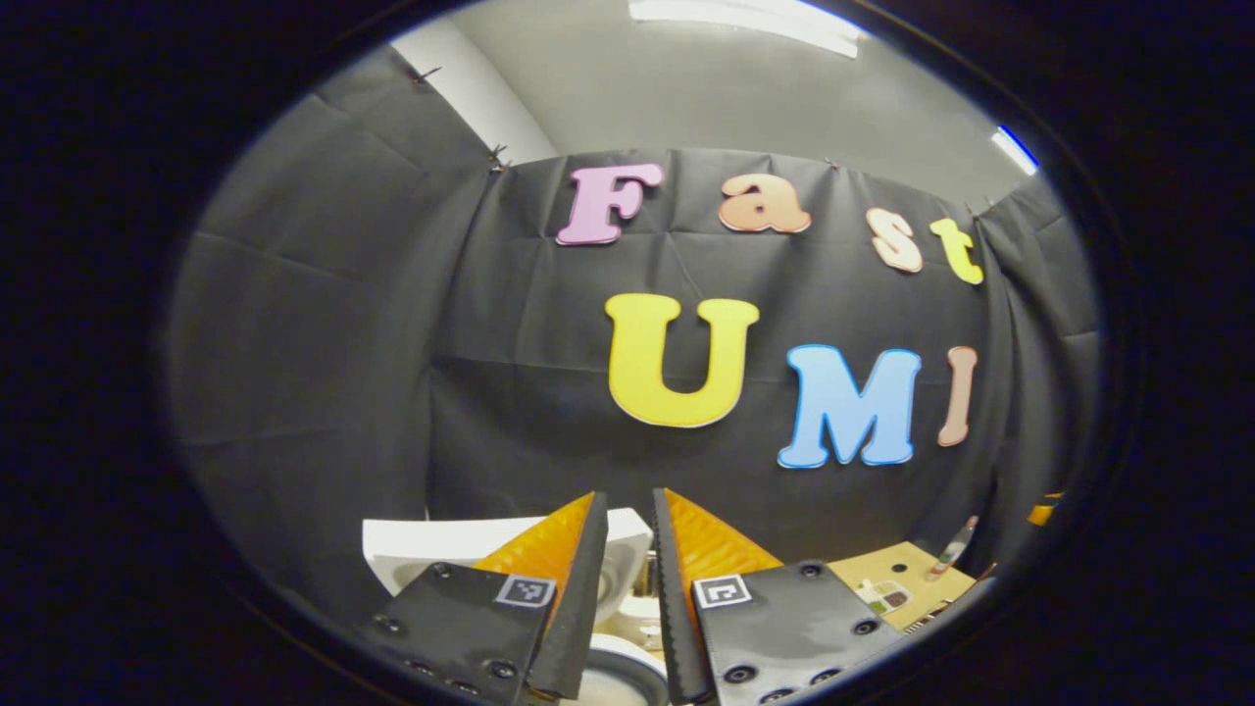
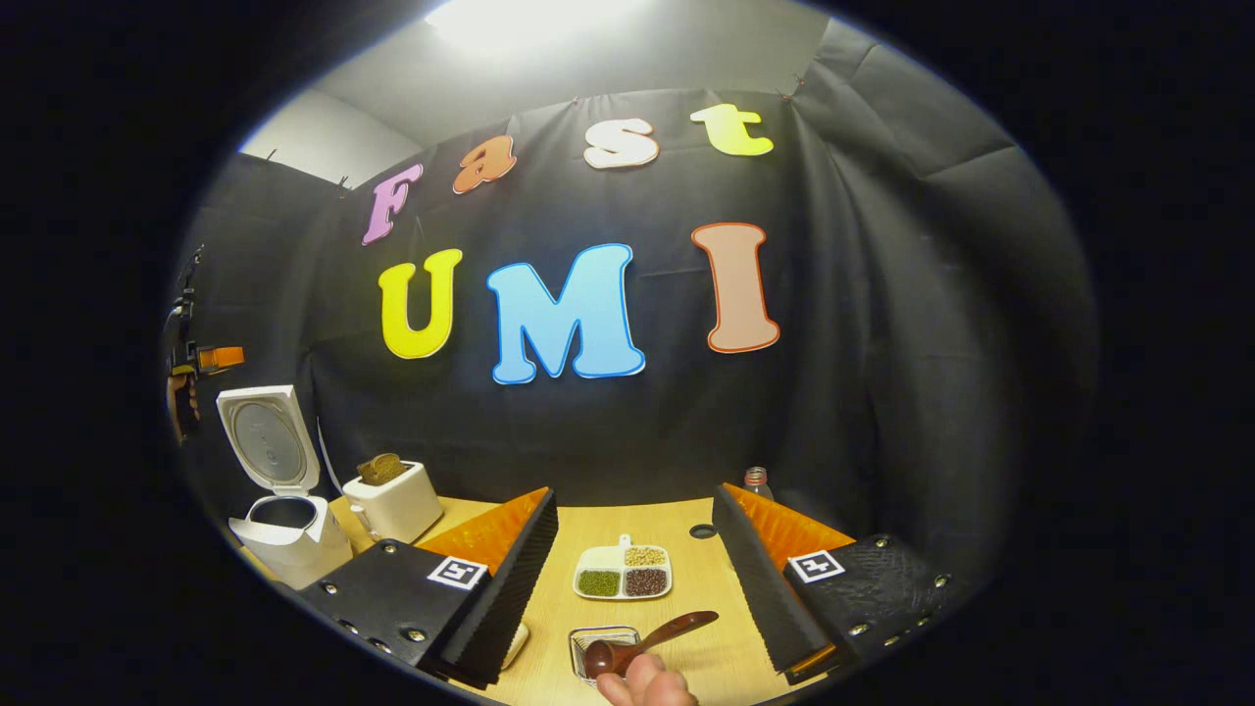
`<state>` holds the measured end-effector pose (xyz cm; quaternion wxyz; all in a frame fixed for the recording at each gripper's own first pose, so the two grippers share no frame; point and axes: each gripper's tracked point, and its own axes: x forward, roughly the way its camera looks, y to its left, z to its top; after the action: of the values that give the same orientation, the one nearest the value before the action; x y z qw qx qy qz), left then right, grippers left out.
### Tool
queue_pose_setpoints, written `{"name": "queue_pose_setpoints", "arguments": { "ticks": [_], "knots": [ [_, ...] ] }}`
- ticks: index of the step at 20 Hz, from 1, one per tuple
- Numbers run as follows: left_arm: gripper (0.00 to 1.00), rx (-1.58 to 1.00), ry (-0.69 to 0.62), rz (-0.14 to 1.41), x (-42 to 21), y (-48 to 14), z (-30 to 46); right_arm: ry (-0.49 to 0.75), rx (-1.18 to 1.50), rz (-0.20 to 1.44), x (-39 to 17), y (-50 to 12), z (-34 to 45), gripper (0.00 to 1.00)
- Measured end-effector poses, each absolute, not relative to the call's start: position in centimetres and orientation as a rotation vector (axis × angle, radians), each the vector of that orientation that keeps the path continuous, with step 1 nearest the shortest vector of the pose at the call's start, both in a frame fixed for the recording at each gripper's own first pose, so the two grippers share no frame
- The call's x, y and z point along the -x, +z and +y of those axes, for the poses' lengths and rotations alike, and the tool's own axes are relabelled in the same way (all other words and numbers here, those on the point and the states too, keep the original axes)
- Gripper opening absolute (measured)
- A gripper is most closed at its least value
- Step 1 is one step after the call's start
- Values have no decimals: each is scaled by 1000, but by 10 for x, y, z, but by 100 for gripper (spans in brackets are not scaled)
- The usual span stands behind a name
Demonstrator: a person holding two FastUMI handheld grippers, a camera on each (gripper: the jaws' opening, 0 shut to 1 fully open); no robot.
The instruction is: Close the left gripper, press the button to open the rice cooker; take a wooden spoon from the chopstick holder with the right hand, scoop a spoonful of rice and pour it into the rice cooker, then put the wooden spoon back into the chopstick holder.
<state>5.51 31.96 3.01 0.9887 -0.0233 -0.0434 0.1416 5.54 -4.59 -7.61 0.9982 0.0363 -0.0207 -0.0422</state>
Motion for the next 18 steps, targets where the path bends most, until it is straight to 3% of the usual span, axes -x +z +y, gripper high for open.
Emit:
{"name": "queue_pose_setpoints", "arguments": {
  "ticks": [1,6,7,11,12,18],
  "knots": [
    [37,38,318,-76,-60,29,337,-87,-78,-38,-56,-77,-47,96],
    [3,92,418,8,-88,6,393,-72,-81,-20,-58,-84,-40,96],
    [9,102,422,11,-92,5,401,-67,-76,-19,-58,-85,-38,96],
    [6,164,455,72,-97,-23,422,-61,-64,-6,-61,-90,-35,96],
    [9,149,462,55,-96,-22,426,-61,-68,-5,-64,-90,-35,96],
    [8,144,414,70,-76,-26,395,-13,-97,-7,-71,-95,-19,96]
  ]
}}
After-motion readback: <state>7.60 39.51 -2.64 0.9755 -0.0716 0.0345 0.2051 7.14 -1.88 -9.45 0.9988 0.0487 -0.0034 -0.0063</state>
